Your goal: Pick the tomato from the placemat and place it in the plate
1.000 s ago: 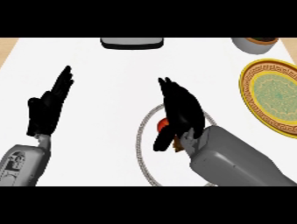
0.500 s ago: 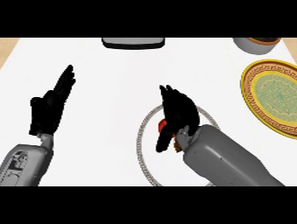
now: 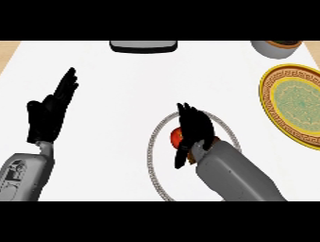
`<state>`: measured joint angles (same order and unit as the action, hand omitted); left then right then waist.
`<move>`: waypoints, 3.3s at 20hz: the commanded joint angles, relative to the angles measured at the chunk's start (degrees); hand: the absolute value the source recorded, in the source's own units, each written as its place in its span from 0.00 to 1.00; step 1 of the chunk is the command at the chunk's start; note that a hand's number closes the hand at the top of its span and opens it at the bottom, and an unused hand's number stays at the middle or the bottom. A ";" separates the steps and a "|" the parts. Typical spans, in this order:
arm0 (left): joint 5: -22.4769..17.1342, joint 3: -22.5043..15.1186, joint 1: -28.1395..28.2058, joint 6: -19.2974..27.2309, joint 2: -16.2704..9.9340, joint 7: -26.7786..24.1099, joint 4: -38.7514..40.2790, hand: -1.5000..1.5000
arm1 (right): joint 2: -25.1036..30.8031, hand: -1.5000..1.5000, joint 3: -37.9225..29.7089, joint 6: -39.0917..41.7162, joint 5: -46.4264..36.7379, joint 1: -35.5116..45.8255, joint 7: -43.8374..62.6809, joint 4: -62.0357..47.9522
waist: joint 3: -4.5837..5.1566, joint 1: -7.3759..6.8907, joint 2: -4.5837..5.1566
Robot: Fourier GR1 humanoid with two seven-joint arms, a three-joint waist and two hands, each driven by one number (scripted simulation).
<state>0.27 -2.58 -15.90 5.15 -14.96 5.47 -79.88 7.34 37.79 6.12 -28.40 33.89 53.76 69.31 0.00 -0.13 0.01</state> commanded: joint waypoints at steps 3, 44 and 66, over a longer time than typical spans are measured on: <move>1.62 0.64 2.15 -0.23 1.59 -0.77 -0.32 0.50 | -1.36 0.00 -2.50 0.17 -4.95 -4.93 -6.44 -4.48 | -0.01 -0.07 0.00; 3.72 2.38 2.28 -2.17 3.39 -1.45 -1.52 0.50 | 54.38 1.00 -53.60 5.85 16.60 -13.30 -110.00 -30.81 | -0.47 -0.23 0.89; 6.06 0.47 2.52 -2.54 5.26 -2.19 -0.75 0.50 | 37.39 1.00 -36.27 -8.58 -5.48 7.28 -105.81 -50.84 | -0.14 -2.30 0.73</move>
<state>5.15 -1.06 -15.95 2.24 -10.44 5.24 -80.71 47.20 -0.90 2.79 -29.46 39.03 -52.81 21.61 -0.16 -2.40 0.72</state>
